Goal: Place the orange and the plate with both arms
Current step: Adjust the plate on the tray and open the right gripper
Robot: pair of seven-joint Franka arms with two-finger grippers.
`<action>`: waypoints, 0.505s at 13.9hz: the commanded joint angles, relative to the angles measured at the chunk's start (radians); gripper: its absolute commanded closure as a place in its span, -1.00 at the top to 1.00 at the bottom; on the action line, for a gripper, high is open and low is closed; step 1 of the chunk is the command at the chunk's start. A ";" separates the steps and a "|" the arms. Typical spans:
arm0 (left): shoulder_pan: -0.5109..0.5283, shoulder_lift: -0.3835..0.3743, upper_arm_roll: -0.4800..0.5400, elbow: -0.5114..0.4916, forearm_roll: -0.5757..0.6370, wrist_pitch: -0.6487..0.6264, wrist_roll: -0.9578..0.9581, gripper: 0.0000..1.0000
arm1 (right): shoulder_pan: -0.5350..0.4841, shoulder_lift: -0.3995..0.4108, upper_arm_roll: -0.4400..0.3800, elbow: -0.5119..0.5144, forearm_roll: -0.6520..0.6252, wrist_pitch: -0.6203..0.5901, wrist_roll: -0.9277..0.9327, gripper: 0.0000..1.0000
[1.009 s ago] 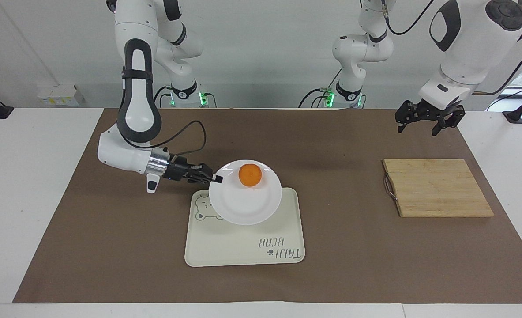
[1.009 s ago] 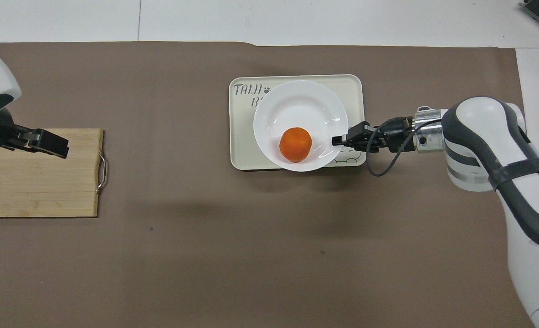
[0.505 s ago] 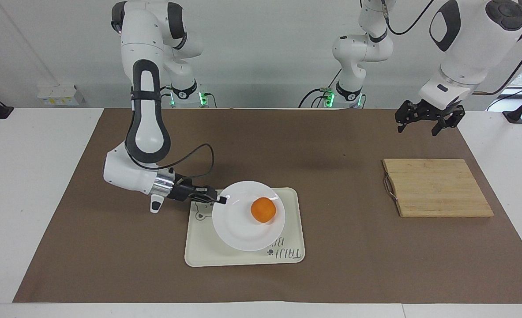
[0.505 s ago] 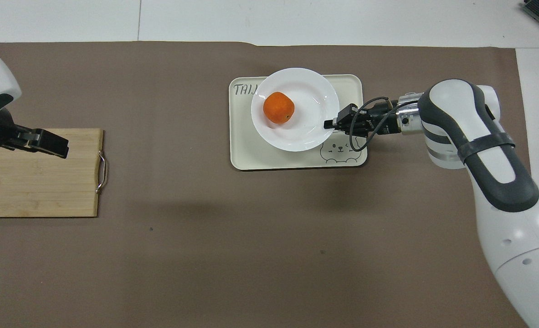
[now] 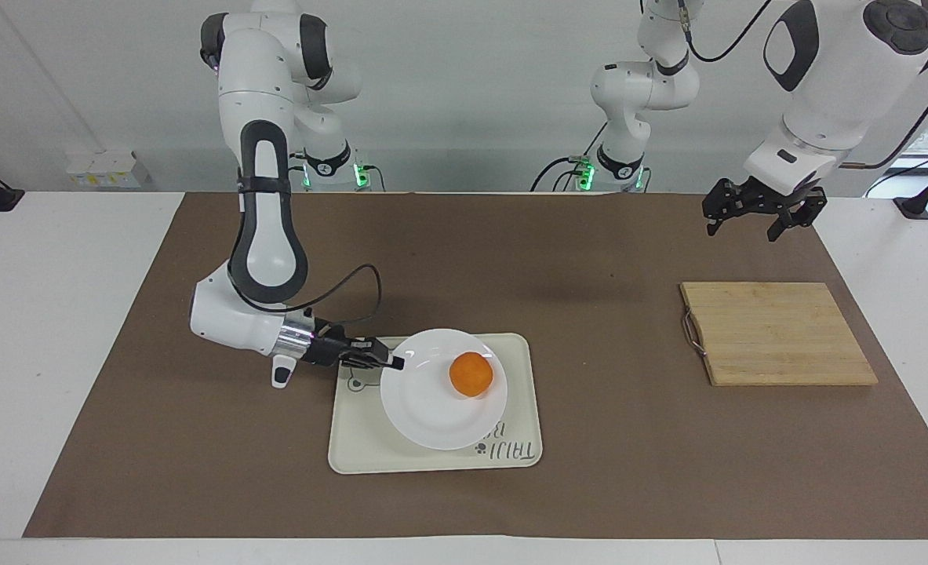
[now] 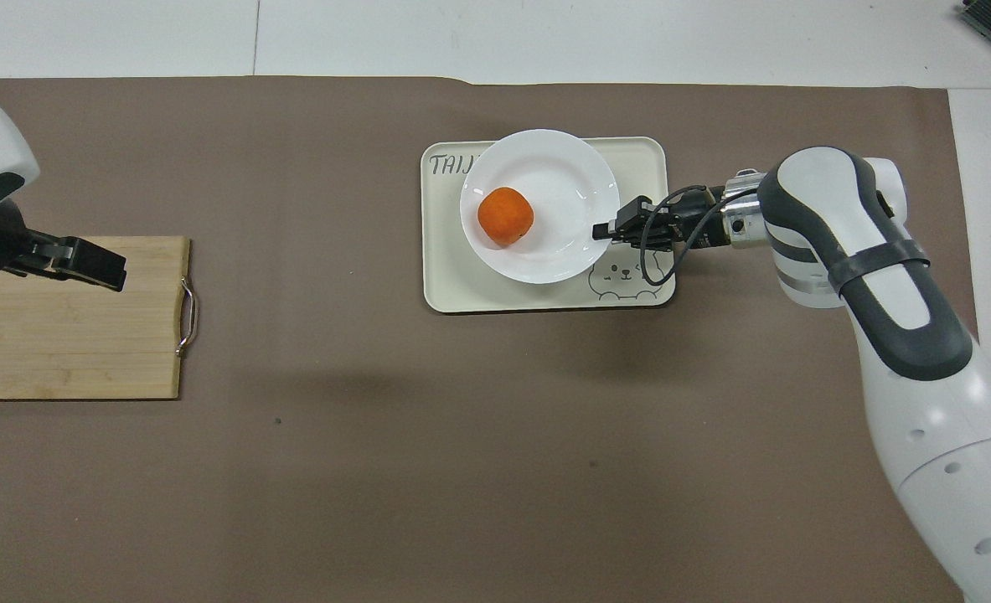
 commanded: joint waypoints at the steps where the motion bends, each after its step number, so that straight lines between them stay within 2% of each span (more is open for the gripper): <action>1: 0.008 0.002 -0.006 0.010 0.012 -0.013 0.005 1.00 | -0.008 0.014 0.010 0.006 -0.011 0.006 -0.037 -1.00; 7: 0.008 0.002 -0.006 0.010 0.012 -0.013 0.005 1.00 | -0.005 0.026 0.010 -0.009 -0.012 0.006 -0.048 -1.00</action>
